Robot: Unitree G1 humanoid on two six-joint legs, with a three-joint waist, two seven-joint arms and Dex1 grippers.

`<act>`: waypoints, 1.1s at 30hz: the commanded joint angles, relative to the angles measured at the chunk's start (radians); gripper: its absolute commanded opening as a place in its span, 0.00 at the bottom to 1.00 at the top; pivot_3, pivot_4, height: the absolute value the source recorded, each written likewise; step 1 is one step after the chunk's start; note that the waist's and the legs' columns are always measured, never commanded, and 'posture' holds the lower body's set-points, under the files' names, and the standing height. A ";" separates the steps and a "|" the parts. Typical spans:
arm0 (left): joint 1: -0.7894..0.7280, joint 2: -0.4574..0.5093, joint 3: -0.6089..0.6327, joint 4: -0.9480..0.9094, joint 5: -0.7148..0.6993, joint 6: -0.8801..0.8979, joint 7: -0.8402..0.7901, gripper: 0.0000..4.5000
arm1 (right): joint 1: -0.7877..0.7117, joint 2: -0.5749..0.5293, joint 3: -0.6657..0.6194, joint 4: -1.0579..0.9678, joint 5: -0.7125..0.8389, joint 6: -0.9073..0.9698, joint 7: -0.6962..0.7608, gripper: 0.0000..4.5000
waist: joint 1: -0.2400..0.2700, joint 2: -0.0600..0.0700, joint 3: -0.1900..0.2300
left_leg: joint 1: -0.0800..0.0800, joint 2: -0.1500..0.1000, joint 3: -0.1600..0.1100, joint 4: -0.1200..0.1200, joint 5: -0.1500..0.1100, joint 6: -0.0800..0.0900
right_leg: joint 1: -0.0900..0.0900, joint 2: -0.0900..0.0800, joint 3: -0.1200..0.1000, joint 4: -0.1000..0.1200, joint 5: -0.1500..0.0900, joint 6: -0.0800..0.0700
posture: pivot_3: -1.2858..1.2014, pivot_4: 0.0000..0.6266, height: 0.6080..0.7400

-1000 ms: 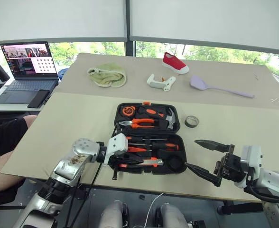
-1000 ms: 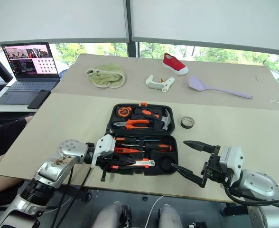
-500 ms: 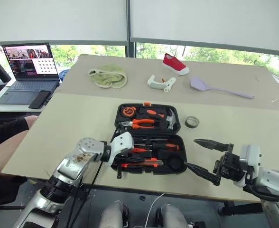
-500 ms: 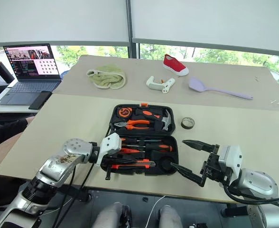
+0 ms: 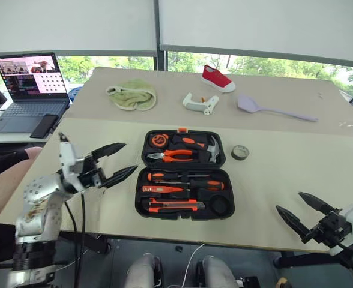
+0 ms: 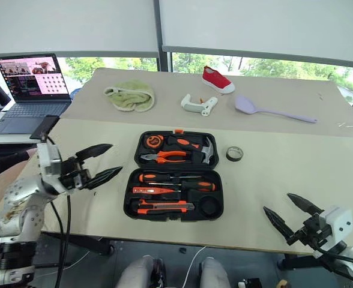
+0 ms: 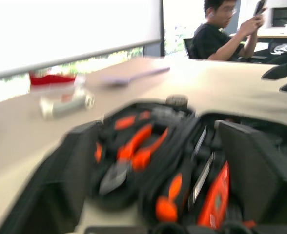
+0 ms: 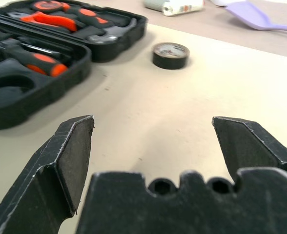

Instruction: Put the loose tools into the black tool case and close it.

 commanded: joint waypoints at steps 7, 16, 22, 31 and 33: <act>-0.005 0.022 -0.003 -0.052 -0.078 0.085 -0.035 0.98 | -0.476 -0.347 0.206 -0.064 -0.064 0.513 -0.094 1.00 | -0.009 0.002 0.002 | -0.002 -0.002 0.001 0.000 -0.001 -0.001 | -0.007 -0.006 0.001 0.000 -0.001 -0.006 | 0.52 0.24 0.97; -0.064 -0.037 -0.105 -0.062 -0.046 0.072 -0.018 0.98 | -1.169 -0.378 0.753 0.345 -0.375 0.675 0.126 1.00 | -0.009 0.002 0.003 | -0.013 -0.002 0.002 0.001 0.010 -0.002 | -0.015 0.004 -0.001 0.001 0.002 -0.002 | 0.52 0.24 0.97; -0.082 -0.059 -0.140 -0.065 -0.026 0.058 -0.012 0.98 | -1.373 -0.237 0.914 0.684 -0.543 0.553 0.201 1.00 | -0.011 0.002 0.003 | -0.018 -0.002 0.006 0.002 0.010 -0.002 | -0.017 0.006 -0.001 0.001 0.002 0.000 | 0.52 0.24 0.97; -0.056 -0.073 -0.155 -0.102 -0.016 0.053 0.007 1.00 | -1.480 -0.110 0.959 0.973 -0.669 0.436 0.258 0.46 | -0.012 0.002 0.003 | -0.018 -0.001 0.007 0.002 0.011 -0.003 | -0.017 0.007 -0.001 0.002 0.003 0.000 | 0.52 0.24 0.97; -0.049 -0.068 -0.154 -0.109 -0.015 0.053 0.007 1.00 | -1.490 -0.101 0.952 1.005 -0.689 0.418 0.253 0.31 | -0.012 0.002 0.003 | -0.018 -0.001 0.008 0.002 0.011 -0.003 | -0.017 0.007 -0.001 0.002 0.003 0.000 | 0.52 0.24 0.97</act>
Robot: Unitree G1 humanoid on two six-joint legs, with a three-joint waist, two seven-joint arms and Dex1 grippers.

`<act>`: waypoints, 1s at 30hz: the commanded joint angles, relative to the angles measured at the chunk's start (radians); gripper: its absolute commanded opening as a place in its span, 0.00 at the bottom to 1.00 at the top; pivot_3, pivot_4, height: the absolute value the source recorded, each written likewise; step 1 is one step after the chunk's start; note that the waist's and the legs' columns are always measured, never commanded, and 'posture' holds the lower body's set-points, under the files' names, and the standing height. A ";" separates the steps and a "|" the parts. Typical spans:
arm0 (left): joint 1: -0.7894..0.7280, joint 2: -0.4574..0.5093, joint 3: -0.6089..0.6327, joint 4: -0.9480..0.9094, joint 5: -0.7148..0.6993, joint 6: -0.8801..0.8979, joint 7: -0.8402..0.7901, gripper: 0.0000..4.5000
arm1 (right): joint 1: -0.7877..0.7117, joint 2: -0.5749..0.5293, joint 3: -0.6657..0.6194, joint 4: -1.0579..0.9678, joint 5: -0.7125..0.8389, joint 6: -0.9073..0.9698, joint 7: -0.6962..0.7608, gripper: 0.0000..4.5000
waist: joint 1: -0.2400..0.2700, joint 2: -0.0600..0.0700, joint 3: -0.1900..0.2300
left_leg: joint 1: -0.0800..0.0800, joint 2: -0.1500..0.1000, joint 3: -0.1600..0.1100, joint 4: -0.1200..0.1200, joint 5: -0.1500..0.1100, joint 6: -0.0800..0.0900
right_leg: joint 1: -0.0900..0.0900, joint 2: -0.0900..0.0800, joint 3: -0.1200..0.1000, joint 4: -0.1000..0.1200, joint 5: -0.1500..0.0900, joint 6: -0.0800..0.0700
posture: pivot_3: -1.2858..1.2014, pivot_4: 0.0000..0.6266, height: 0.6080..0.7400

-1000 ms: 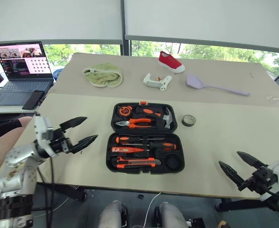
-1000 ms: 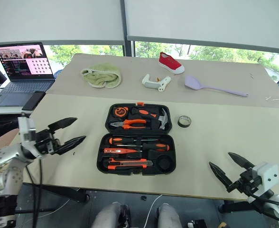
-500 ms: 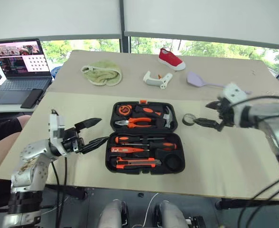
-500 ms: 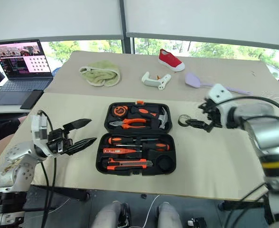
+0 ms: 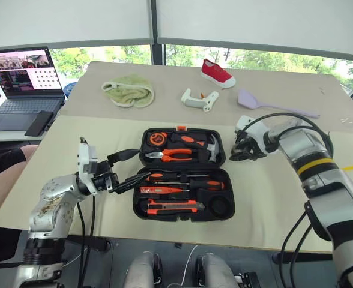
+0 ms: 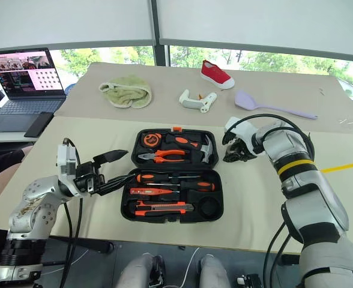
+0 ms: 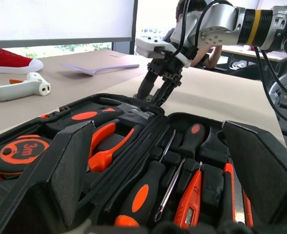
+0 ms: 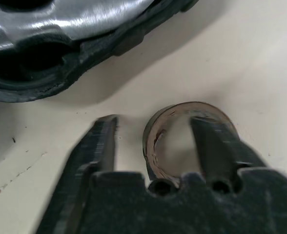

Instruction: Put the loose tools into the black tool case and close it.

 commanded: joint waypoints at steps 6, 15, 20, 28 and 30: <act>0.016 0.035 0.005 -0.044 0.010 -0.025 -0.026 1.00 | -0.026 -0.027 -0.073 -0.005 -0.014 -0.102 0.059 0.00 | 0.000 0.000 0.000 | 0.000 0.000 0.000 0.000 0.000 0.000 | 0.000 0.000 0.000 0.001 0.000 0.000 | 0.52 0.24 0.97; 0.074 0.103 -0.041 -0.075 0.008 -0.049 -0.201 1.00 | 0.142 -0.298 -0.146 -0.838 0.597 0.436 0.491 0.00 | 0.002 0.005 0.004 | 0.000 0.002 -0.002 -0.001 0.000 -0.001 | 0.000 0.000 0.000 -0.001 0.000 0.000 | 0.52 0.24 0.97; 0.076 0.091 -0.048 -0.060 0.030 -0.072 -0.192 1.00 | 0.305 -0.302 -0.131 -1.122 0.636 0.585 0.333 0.00 | 0.000 0.005 0.004 | 0.001 0.002 -0.004 0.000 -0.002 -0.001 | 0.000 -0.001 -0.001 0.000 0.002 -0.003 | 0.52 0.24 0.97; 0.106 0.085 -0.054 -0.072 0.037 -0.075 -0.171 1.00 | 0.450 -0.326 -0.075 -1.182 0.543 0.610 0.172 0.00 | 0.004 0.005 0.004 | 0.001 -0.001 -0.004 0.002 -0.002 0.000 | 0.000 -0.006 -0.002 0.000 0.003 -0.002 | 0.52 0.24 0.97; 0.106 0.086 -0.051 -0.073 0.038 -0.076 -0.165 1.00 | 0.461 -0.330 -0.061 -1.187 0.531 0.609 0.157 0.00 | 0.004 0.005 0.004 | 0.001 0.000 -0.004 0.002 -0.002 0.000 | 0.001 -0.005 -0.003 0.000 0.003 -0.001 | 0.52 0.24 0.97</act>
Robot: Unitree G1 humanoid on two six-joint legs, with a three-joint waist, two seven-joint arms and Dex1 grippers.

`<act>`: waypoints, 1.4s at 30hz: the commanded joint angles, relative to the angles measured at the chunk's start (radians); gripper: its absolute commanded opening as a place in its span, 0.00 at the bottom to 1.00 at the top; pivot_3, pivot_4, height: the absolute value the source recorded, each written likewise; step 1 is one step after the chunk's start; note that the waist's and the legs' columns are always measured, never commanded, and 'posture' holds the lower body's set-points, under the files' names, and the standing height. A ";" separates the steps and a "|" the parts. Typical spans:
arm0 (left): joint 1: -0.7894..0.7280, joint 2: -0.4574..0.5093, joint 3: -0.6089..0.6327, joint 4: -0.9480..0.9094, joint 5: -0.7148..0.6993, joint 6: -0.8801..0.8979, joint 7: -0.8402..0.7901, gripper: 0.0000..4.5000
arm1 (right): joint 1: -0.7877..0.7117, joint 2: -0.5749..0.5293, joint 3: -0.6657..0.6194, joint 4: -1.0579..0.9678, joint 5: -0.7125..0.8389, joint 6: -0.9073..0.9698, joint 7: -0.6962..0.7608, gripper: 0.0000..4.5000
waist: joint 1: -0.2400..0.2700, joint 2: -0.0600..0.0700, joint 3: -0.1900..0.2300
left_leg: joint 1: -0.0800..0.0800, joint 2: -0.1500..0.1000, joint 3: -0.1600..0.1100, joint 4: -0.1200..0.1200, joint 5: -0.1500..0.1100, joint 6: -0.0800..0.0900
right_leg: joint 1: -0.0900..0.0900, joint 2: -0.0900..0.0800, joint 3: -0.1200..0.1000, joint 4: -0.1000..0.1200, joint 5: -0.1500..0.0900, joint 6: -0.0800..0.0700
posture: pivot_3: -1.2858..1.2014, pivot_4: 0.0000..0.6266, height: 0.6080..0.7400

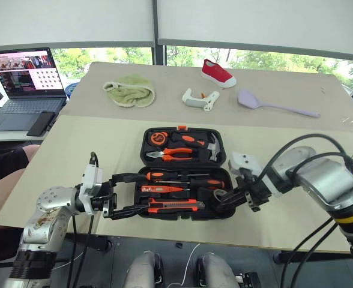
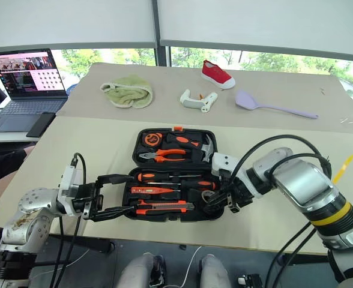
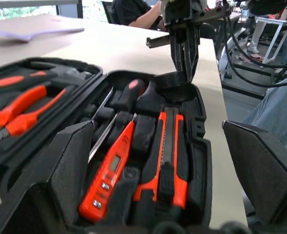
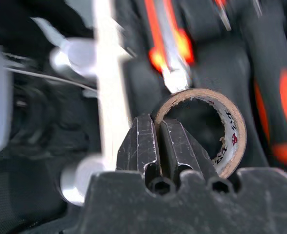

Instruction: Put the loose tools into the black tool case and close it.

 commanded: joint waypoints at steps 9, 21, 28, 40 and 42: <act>0.007 0.023 0.045 -0.043 -0.005 0.010 0.062 1.00 | 0.020 -0.047 0.024 -0.072 -0.020 -0.029 -0.012 0.30 | 0.003 0.000 0.000 | 0.000 0.000 0.000 0.000 0.000 0.001 | 0.000 0.000 0.000 0.000 0.000 0.001 | 0.52 0.24 0.97; -0.030 0.082 0.147 0.013 0.037 0.138 0.290 0.89 | 0.147 -0.003 -0.365 0.125 0.110 -0.268 -0.008 0.79 | 0.008 -0.002 0.001 | 0.000 0.000 0.000 0.000 0.000 0.000 | 0.001 0.003 0.001 0.000 0.000 0.001 | 0.52 0.24 0.97; -0.153 0.029 0.071 0.131 0.187 0.209 0.525 0.36 | 0.211 0.145 -0.386 0.426 -0.178 -0.715 -0.294 0.28 | 0.015 -0.005 0.000 | 0.000 0.000 0.001 0.001 0.001 0.000 | 0.001 0.005 0.002 -0.001 0.001 0.002 | 0.52 0.24 0.97; -0.298 -0.105 -0.185 0.195 0.275 0.343 0.502 0.01 | 0.251 0.318 -0.314 0.469 -0.266 -0.865 -0.359 0.00 | 0.009 -0.005 0.000 | 0.001 0.001 0.003 0.001 0.003 -0.003 | 0.001 0.009 0.004 0.001 0.001 0.002 | 0.52 0.24 0.97; -0.312 -0.129 -0.222 0.201 0.289 0.344 0.492 0.01 | 0.269 0.306 -0.328 0.445 -0.258 -0.845 -0.350 0.00 | 0.018 -0.005 0.000 | 0.001 0.001 0.003 0.001 0.003 -0.003 | 0.001 0.008 0.005 0.001 0.001 0.002 | 0.52 0.24 0.97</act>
